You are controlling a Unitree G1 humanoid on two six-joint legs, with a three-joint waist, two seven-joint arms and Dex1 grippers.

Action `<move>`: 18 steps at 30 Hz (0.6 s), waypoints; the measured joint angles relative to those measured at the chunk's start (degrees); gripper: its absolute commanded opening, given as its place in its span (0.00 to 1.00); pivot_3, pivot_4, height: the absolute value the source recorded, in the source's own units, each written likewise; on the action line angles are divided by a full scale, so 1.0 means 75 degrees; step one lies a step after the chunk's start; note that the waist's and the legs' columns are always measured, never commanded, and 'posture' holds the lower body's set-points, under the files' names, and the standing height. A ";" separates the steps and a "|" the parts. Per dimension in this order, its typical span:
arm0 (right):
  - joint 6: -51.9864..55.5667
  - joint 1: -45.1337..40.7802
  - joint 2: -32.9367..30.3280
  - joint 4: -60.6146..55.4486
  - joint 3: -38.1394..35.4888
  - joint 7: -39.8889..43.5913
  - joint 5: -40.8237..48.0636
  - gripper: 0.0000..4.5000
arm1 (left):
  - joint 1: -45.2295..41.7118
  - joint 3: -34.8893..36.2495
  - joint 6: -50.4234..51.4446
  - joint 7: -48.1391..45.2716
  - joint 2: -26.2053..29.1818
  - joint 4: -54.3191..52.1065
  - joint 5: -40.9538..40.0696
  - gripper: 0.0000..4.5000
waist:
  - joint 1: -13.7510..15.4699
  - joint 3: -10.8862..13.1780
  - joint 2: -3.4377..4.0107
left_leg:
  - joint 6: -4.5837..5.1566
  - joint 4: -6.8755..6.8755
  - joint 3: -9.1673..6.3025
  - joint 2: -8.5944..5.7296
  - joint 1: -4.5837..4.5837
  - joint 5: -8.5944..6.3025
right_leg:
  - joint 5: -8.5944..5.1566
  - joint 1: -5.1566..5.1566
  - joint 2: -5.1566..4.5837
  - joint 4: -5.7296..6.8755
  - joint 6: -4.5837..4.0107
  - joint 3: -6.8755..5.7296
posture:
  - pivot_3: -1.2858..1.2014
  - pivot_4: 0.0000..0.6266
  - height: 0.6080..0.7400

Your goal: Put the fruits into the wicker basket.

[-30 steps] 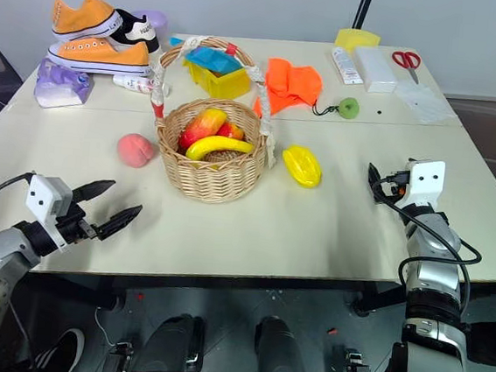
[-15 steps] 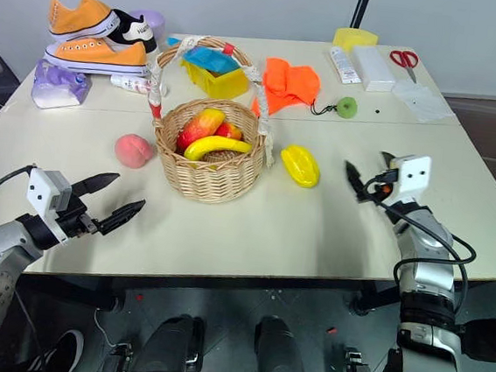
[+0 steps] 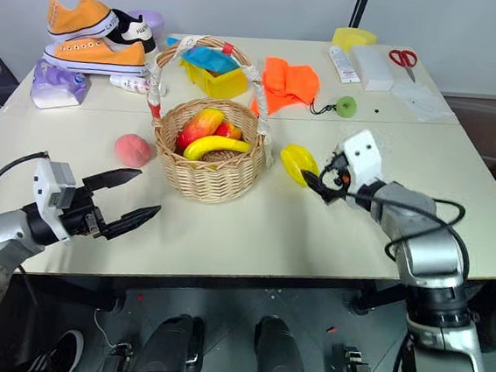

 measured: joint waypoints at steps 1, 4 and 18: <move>0.0211 -0.0123 0.0004 -0.0007 0.0041 -0.0031 -0.0006 0.98 | 0.0042 -0.0004 -0.0002 0.0014 -0.0022 -0.0025 0.0001 1.00 | 0.0018 0.0000 0.0000 | 0.0000 -0.0003 -0.0002 0.0000 -0.0002 0.0000 | 0.0000 0.0000 0.0000 -0.0001 0.0001 -0.0002 | 0.52 0.24 1.00; 0.0470 -0.0175 0.0005 -0.0008 0.0358 -0.0079 -0.0166 0.98 | 0.0207 -0.0049 0.0000 0.0066 -0.0090 -0.0023 0.0002 1.00 | 0.0026 0.0001 -0.0001 | 0.0002 -0.0003 -0.0001 -0.0001 -0.0007 -0.0001 | -0.0001 -0.0002 -0.0001 -0.0005 0.0001 -0.0002 | 0.52 0.24 1.00; 0.0283 -0.0802 0.0747 0.1069 0.0952 -0.0306 -0.0838 0.98 | 0.0367 -0.0149 -0.0043 0.0307 -0.0212 -0.0070 0.0006 1.00 | -0.0003 0.0001 -0.0001 | 0.0002 0.0004 0.0003 -0.0001 -0.0006 -0.0001 | 0.0000 -0.0001 -0.0001 -0.0004 0.0001 0.0001 | 0.52 0.24 1.00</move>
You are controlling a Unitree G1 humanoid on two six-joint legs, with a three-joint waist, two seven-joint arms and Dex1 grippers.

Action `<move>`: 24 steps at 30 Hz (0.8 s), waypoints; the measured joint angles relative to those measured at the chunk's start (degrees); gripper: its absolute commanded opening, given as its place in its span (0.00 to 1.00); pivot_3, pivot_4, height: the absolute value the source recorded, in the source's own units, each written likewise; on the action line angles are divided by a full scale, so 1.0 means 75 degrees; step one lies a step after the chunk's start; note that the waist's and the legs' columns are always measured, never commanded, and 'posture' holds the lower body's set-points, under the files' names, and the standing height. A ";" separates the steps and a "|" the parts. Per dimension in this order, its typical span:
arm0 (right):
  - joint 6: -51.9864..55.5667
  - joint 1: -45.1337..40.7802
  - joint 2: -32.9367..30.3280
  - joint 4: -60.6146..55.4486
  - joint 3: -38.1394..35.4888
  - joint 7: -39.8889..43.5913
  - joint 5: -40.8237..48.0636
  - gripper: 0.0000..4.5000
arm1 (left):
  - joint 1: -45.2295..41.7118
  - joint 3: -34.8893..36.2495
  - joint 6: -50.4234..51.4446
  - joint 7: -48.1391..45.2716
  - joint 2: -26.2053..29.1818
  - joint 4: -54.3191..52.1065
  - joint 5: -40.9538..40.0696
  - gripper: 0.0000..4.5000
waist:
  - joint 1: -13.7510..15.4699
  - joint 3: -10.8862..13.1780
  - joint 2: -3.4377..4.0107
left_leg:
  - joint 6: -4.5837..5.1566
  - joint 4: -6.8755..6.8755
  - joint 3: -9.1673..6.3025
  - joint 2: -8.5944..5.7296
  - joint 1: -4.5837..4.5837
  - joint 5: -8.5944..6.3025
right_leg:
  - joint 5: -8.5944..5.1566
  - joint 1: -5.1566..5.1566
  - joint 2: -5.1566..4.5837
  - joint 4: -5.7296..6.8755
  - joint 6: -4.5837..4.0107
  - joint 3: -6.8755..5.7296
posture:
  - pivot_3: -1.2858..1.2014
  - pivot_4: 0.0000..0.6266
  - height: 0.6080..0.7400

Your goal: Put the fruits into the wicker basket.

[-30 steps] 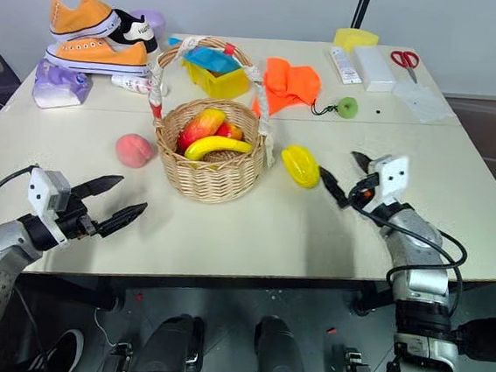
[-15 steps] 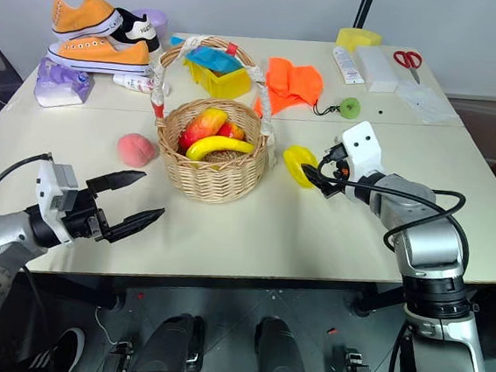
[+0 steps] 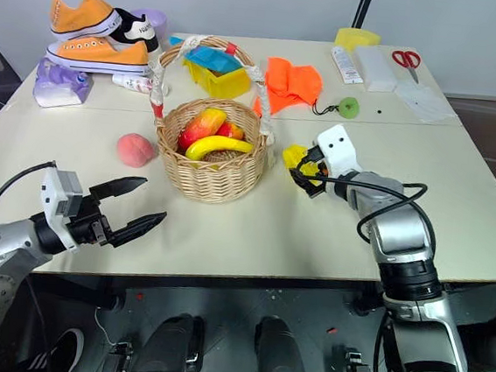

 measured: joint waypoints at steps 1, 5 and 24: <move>-0.0048 -0.0054 0.0076 0.0120 0.0030 -0.0005 -0.0029 0.98 | 0.0012 -0.0004 -0.0005 0.0009 -0.0001 0.0000 0.0000 1.00 | -0.0001 0.0000 0.0000 | 0.0000 0.0000 0.0000 0.0000 0.0000 0.0000 | 0.0000 0.0000 0.0000 0.0000 0.0000 0.0000 | 0.52 0.24 1.00; -0.0354 -0.0224 0.0185 0.0539 0.0060 -0.0025 -0.0260 0.98 | 0.0069 -0.0007 -0.0014 0.0033 -0.0001 -0.0002 0.0000 1.00 | 0.0005 0.0000 0.0000 | 0.0000 0.0000 0.0000 0.0000 0.0000 0.0000 | 0.0000 0.0000 0.0000 0.0000 0.0000 -0.0001 | 0.52 0.24 1.00; -0.1221 -0.0492 0.0716 0.1786 0.0194 -0.0083 -0.0809 0.69 | 0.0085 -0.0044 -0.0018 0.0156 0.0000 -0.0036 -0.0026 1.00 | -0.0002 0.0000 0.0000 | 0.0000 -0.0002 0.0001 0.0000 0.0001 0.0000 | 0.0000 0.0000 0.0000 0.0001 0.0000 0.0001 | 0.52 0.24 1.00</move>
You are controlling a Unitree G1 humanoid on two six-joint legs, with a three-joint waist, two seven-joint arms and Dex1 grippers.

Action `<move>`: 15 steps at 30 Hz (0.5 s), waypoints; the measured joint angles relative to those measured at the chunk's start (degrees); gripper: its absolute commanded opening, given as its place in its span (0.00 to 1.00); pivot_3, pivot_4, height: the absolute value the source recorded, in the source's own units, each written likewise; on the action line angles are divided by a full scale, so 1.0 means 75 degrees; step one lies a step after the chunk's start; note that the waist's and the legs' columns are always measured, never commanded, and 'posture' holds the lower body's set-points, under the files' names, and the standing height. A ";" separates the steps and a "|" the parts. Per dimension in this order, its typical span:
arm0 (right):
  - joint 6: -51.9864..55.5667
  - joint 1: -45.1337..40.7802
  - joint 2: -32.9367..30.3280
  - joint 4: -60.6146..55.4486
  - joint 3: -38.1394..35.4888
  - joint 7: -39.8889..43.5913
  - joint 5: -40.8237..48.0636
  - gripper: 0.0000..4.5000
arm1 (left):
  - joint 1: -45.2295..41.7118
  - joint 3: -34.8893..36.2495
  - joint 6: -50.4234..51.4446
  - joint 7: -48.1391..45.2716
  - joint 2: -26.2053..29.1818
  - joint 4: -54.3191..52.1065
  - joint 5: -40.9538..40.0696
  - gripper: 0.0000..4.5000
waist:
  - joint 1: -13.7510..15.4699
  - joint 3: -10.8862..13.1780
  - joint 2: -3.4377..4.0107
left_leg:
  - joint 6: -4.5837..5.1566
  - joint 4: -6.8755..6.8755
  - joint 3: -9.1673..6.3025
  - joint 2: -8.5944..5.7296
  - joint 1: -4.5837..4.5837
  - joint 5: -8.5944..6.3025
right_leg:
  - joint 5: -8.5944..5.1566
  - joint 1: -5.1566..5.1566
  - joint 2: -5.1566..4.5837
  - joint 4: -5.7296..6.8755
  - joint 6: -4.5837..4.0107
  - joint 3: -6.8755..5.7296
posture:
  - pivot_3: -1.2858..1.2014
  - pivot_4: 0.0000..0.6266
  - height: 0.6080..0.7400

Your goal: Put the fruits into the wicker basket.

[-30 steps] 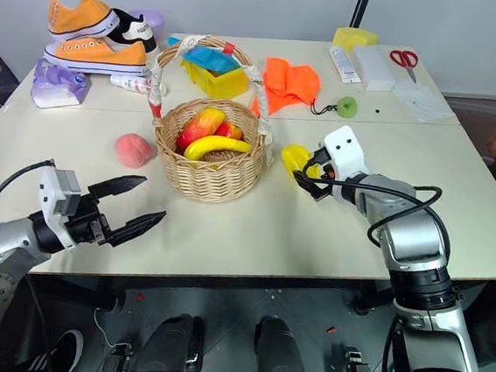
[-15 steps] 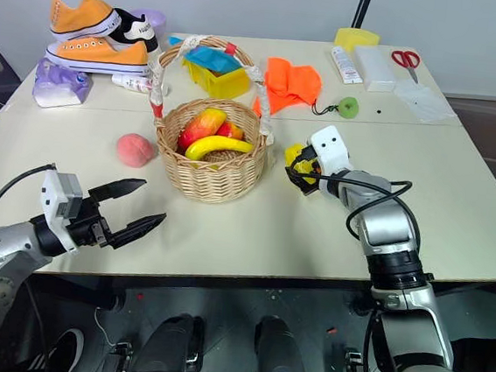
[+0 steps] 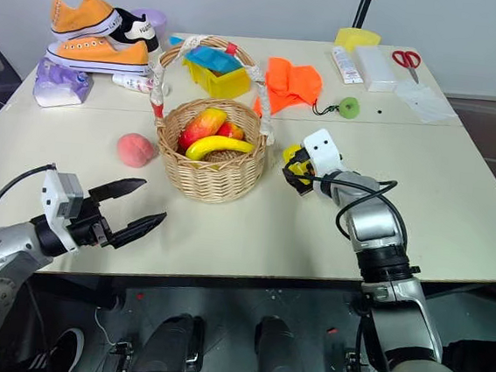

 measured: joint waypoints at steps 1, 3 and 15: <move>-0.0004 -0.0007 0.0024 -0.0017 -0.0043 0.0003 0.0023 0.61 | 0.0000 0.0000 0.0000 -0.0003 0.0000 -0.0001 -0.0003 1.00 | -0.0001 0.0000 0.0000 | 0.0000 0.0000 0.0000 0.0000 0.0000 0.0000 | 0.0000 0.0000 0.0000 0.0000 0.0000 -0.0001 | 0.52 0.24 1.00; 0.0025 -0.0008 0.0091 -0.0031 -0.0144 0.0004 0.0070 0.52 | 0.0000 -0.0001 0.0000 -0.0004 0.0000 -0.0001 -0.0003 1.00 | -0.0001 0.0000 0.0000 | 0.0000 0.0000 -0.0001 0.0000 0.0001 0.0000 | 0.0000 0.0000 0.0001 0.0001 0.0000 -0.0001 | 0.52 0.24 1.00; 0.1492 0.0952 -0.0824 -0.2339 -0.0915 0.0688 0.0908 0.52 | 0.0010 0.0098 -0.0014 0.0095 -0.0060 -0.0001 -0.0030 1.00 | 0.0045 0.0001 0.0001 | 0.0000 -0.0004 -0.0002 -0.0001 -0.0008 0.0000 | -0.0001 -0.0003 -0.0005 -0.0006 0.0001 -0.0002 | 0.52 0.24 1.00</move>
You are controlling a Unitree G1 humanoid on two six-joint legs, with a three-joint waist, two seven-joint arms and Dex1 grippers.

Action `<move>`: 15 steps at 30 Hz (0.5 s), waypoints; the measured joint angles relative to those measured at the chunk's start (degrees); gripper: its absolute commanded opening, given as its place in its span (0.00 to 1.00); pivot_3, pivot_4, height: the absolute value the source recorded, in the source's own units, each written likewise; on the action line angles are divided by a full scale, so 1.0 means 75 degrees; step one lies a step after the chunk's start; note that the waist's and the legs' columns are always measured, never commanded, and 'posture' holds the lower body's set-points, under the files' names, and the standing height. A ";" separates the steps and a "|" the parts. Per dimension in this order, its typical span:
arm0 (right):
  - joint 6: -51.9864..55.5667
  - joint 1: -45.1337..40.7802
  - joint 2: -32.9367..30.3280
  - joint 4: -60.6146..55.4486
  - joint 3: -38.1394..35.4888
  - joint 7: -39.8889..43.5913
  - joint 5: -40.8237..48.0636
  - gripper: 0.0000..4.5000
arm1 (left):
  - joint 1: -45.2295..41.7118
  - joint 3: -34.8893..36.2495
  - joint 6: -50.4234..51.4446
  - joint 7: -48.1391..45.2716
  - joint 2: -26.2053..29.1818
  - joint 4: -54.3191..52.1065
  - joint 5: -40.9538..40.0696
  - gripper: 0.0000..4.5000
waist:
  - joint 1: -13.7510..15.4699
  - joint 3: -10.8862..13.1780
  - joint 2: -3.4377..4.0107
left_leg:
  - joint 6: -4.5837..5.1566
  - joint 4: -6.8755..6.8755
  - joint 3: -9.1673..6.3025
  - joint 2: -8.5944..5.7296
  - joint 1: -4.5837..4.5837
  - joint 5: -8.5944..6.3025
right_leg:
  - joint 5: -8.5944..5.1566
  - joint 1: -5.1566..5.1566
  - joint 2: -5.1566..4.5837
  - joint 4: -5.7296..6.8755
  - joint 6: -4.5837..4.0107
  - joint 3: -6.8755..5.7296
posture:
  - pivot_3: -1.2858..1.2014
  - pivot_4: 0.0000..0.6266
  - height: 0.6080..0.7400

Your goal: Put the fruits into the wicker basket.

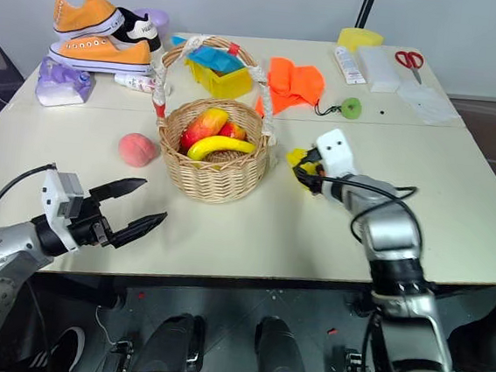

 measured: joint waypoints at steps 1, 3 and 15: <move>0.0200 0.0121 -0.0188 -0.0392 -0.0148 0.0110 0.0143 0.52 | 0.0011 0.0067 0.0000 0.0037 -0.0026 0.0002 -0.0036 1.00 | -0.0010 0.0000 0.0000 | 0.0000 0.0000 0.0000 0.0000 0.0000 0.0000 | 0.0000 0.0000 0.0000 0.0000 0.0000 0.0000 | 0.52 0.24 1.00; 0.0618 0.0308 -0.0527 -0.1157 -0.0494 0.0372 0.0526 0.52 | 0.0035 0.0182 -0.0001 0.0078 -0.0058 0.0007 -0.0106 1.00 | -0.0046 0.0000 -0.0001 | 0.0000 0.0001 0.0000 0.0001 0.0007 0.0000 | 0.0000 0.0001 0.0002 0.0002 0.0000 0.0000 | 0.52 0.24 1.00; 0.1807 -0.1204 0.0457 -0.2819 -0.0128 0.0565 0.2466 0.52 | -0.0453 0.0519 -0.0228 0.0093 -0.0111 0.0483 -0.0108 1.00 | -0.0064 0.0001 -0.0002 | 0.0000 -0.0004 -0.0002 0.0005 0.0006 0.0000 | 0.0001 -0.0008 0.0007 0.0004 -0.0004 -0.0002 | 0.52 0.24 1.00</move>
